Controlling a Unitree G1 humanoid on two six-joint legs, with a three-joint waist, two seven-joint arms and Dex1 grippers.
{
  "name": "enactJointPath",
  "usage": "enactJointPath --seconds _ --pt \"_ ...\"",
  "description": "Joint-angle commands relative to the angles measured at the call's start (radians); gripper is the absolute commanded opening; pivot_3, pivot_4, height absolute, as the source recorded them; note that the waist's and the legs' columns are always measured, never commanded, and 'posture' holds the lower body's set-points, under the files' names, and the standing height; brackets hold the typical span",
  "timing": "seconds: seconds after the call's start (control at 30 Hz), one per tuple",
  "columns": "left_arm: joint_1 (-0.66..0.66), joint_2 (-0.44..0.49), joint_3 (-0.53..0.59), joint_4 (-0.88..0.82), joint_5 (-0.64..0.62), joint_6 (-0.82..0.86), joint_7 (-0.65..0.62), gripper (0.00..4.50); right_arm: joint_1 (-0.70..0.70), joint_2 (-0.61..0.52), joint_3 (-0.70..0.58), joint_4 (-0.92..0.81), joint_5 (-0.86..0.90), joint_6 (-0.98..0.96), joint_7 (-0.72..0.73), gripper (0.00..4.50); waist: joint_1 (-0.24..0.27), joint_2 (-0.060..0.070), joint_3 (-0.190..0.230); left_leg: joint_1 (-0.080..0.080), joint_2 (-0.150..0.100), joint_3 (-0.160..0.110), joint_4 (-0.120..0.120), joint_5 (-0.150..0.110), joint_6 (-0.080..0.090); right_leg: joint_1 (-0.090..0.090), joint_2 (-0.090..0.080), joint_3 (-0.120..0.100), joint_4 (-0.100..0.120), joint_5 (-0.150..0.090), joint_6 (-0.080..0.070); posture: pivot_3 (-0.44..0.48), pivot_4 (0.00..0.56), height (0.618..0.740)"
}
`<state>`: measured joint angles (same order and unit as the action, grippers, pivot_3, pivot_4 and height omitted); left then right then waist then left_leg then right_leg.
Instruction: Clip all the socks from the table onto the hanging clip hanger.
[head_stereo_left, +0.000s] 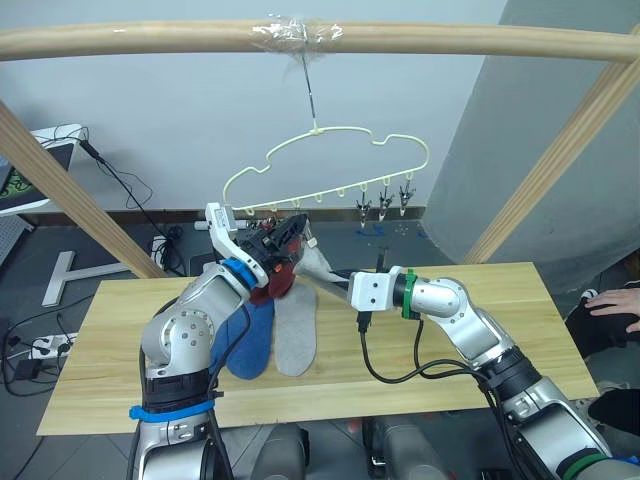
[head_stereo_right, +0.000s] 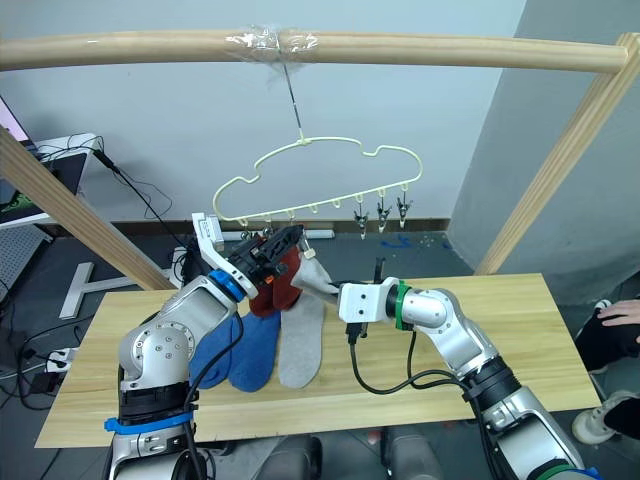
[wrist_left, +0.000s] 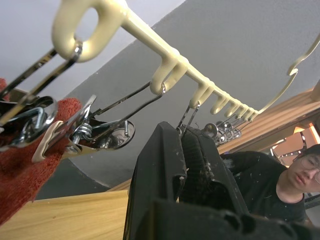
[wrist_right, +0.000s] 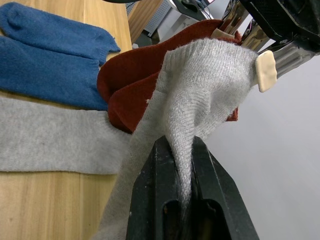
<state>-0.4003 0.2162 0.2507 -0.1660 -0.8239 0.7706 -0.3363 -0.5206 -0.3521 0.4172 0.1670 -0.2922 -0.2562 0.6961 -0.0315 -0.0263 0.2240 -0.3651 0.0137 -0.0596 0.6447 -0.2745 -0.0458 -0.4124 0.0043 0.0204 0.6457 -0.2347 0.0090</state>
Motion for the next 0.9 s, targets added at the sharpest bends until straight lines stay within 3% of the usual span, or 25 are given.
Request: enactJointPath --seconds 0.03,0.8,0.83,0.9 --pt "0.026 0.009 -0.009 -0.006 0.0 0.024 0.014 0.0 -0.02 0.005 -0.007 -0.045 0.003 -0.008 -0.006 0.04 0.0 0.0 0.0 0.0 0.0 0.0 0.0 0.0 0.0 0.0 -0.001 0.0 0.0 0.0 0.0 0.037 0.224 0.74" --pt "0.051 0.028 -0.024 -0.046 -0.027 0.049 0.012 0.0 -0.039 -0.003 -0.018 -0.006 -0.007 -0.027 -0.051 0.04 0.001 -0.001 0.001 0.0 -0.002 -0.001 0.0 0.0 0.0 0.0 -0.003 -0.001 0.0 0.0 0.0 0.044 0.216 0.74" --pt "0.051 0.029 -0.025 -0.047 -0.023 0.045 0.011 0.66 -0.039 -0.003 -0.017 -0.006 -0.007 -0.027 -0.051 0.0 0.001 -0.001 0.001 0.0 -0.002 -0.001 0.0 0.0 0.0 0.0 -0.003 -0.001 0.0 0.0 0.0 0.044 0.216 0.74" --pt "0.05 0.032 -0.025 -0.046 -0.015 0.036 0.012 1.22 -0.038 -0.003 -0.016 -0.001 -0.005 -0.029 -0.052 0.0 0.001 -0.001 0.001 0.0 -0.002 -0.001 0.0 0.0 0.0 0.0 -0.003 -0.001 0.0 0.0 0.0 0.044 0.216 0.74"
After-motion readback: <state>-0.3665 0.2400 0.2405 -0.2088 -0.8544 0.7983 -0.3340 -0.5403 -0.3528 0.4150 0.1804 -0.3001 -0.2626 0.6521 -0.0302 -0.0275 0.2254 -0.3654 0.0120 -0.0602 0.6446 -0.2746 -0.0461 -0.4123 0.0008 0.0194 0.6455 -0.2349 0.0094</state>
